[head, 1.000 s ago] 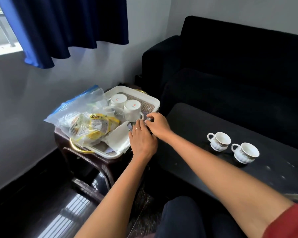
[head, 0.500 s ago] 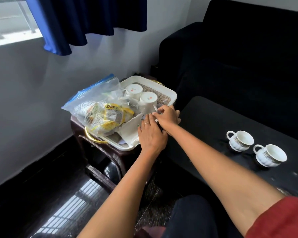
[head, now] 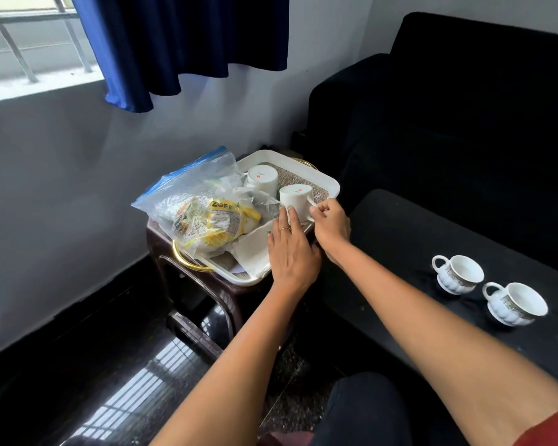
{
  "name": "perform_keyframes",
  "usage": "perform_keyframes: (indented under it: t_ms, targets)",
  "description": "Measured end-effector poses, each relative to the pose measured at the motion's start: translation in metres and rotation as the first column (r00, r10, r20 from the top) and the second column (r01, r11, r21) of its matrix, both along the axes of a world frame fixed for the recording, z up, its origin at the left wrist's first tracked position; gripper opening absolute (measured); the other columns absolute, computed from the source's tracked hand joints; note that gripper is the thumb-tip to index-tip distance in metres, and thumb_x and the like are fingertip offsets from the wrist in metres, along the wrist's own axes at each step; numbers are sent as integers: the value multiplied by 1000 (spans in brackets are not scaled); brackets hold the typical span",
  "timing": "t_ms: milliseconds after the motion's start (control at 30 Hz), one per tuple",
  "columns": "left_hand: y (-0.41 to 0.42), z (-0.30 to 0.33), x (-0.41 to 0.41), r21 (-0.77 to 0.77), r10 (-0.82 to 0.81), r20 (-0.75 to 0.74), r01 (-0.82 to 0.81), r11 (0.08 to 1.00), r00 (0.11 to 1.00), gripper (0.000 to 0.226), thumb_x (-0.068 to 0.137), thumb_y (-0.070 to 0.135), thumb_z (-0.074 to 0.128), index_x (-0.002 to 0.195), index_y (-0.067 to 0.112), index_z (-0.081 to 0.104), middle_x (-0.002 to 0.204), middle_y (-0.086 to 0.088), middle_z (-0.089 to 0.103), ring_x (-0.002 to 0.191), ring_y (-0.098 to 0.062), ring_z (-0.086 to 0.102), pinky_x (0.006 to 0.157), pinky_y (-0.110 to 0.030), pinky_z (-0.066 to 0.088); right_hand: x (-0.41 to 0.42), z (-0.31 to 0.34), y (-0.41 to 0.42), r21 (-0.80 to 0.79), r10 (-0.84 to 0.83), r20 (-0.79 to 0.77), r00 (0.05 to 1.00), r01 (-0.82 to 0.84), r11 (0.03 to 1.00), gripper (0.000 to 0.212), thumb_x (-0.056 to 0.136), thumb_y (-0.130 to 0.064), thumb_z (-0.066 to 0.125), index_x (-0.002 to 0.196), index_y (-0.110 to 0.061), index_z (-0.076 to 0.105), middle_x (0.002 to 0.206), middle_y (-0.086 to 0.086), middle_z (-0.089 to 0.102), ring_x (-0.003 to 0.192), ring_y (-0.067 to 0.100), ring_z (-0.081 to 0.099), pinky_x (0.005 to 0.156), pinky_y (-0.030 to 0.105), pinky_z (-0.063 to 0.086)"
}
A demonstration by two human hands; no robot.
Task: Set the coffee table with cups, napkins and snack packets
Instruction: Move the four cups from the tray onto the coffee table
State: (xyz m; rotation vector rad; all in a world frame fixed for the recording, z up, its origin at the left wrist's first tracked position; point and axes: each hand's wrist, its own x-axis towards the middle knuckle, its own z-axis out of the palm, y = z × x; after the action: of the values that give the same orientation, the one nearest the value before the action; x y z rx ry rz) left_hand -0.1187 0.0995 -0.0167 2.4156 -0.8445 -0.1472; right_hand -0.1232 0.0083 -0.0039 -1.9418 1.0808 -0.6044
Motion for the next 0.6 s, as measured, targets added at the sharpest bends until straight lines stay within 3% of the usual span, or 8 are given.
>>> perform_keyframes:
  t_ms: [100,233,333,500,600]
  targets:
    - [0,2,1,-5,-5,23,5,1000,1000,82,93,27,52,151,7,-3,161,-12,-4,148,-29,-1,120,-40,9,-6,4,0,28,-1,96,995,-2,1000,18,94,-21,52,96,-4,57,95,8,63,96,29,60,84,38,47]
    - [-1,7,1,-29,10,62,-8,1000,998,85,92,28,55,151,9,-2,161,-10,-4,148,-29,-3,119,-42,6,-12,10,0,10,17,132,991,-18,1000,19,96,-22,48,99,-4,54,89,1,56,88,23,57,85,41,47]
    - [-1,10,0,-88,8,97,0,996,995,86,90,28,59,152,13,1,161,-7,2,148,-27,2,120,-42,8,-16,15,0,9,14,164,986,-16,1000,15,98,-23,45,92,-9,49,80,-5,53,83,17,52,78,35,45]
    - [-3,16,0,-202,76,230,-29,979,970,89,84,32,69,151,11,14,151,-11,27,136,-27,29,113,-36,26,-25,23,-2,-62,28,184,983,-17,998,17,99,-22,41,91,-8,46,87,1,54,82,18,51,73,36,42]
    - [-3,19,-1,-256,112,235,-50,965,966,85,82,31,71,149,11,23,146,-13,33,128,-29,34,105,-38,35,-31,26,-4,-127,49,154,987,-30,991,22,99,-23,40,99,-3,48,89,2,55,83,22,53,74,41,44]
